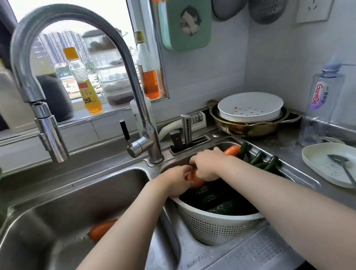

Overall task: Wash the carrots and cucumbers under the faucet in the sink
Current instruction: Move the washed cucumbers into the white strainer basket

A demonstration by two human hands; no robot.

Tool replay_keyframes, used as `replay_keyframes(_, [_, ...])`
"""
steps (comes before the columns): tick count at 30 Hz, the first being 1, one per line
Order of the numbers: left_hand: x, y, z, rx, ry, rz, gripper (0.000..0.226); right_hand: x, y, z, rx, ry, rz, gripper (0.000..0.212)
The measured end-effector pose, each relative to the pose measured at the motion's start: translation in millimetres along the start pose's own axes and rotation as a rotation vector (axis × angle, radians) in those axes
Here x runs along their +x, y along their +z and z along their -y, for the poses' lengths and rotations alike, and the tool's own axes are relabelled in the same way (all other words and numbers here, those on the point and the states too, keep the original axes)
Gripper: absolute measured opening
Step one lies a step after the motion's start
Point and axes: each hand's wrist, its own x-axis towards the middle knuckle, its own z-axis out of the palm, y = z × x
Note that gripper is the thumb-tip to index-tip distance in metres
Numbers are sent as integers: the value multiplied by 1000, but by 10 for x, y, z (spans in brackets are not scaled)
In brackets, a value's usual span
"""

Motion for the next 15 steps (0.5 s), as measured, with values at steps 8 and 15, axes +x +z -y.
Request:
replay_keyframes(8, [-386,-148,212,-54,86,-149,37,-113,-80,470,-32,-12,-112,41])
replay_keyframes(15, [-970,-349,830,-110,-76,-400,31,-150,-429,1370,181,-88,-197,29])
